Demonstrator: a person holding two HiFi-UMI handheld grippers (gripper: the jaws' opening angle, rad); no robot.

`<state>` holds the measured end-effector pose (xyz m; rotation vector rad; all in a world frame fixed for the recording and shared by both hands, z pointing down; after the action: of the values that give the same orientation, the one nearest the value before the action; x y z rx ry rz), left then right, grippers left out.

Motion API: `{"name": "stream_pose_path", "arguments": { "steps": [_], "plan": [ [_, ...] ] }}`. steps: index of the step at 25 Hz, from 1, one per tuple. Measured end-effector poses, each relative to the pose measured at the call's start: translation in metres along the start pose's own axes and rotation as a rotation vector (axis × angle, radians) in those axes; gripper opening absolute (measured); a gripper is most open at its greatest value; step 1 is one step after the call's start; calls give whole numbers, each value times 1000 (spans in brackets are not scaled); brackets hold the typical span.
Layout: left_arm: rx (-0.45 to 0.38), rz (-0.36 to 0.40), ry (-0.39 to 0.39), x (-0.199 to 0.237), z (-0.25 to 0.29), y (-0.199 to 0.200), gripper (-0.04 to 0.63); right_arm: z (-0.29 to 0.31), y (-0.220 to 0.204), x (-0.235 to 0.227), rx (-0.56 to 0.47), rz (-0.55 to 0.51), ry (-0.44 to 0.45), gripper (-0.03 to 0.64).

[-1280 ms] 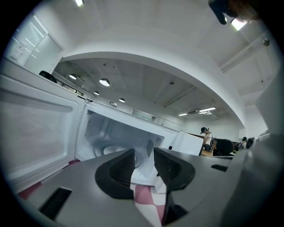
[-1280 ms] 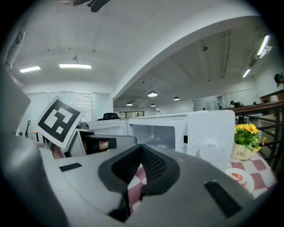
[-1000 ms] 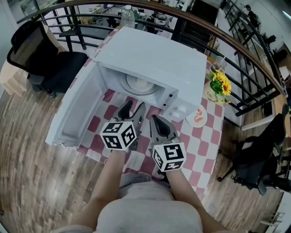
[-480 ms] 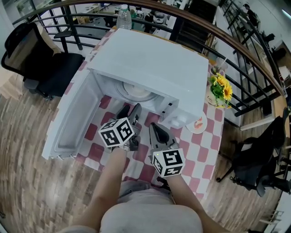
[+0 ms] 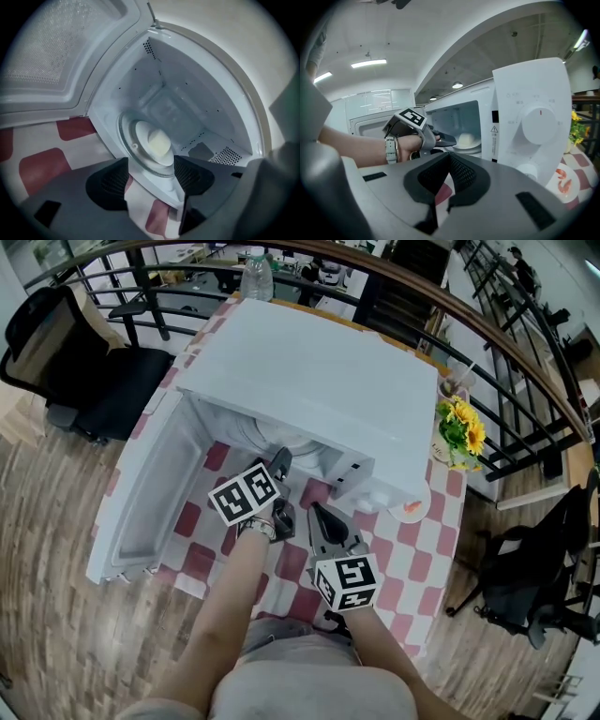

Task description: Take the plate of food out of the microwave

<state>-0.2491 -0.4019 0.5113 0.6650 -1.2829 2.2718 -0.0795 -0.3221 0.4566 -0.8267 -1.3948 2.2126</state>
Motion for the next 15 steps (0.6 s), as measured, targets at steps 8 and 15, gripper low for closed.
{"name": "stream_pose_path", "arguments": {
  "steps": [8,15],
  "plan": [
    [-4,-156,47,10,18,5,291,4,-5,-4,19,15,-3,23],
    [40,-187,157,6,25,6,344,4,-6,-11,22,32,-29,23]
  ]
}}
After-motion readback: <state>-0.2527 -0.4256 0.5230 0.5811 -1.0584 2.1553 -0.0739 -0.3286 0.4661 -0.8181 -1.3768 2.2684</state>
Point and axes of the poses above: the fingertips, and each gripper's own axes: z forward along the fingers, x to its left, y out of its top, the point moved 7 cm from there along -z, backward along the fingers, and after that the axes turned 9 degrees about z, right-handed, at the moved point
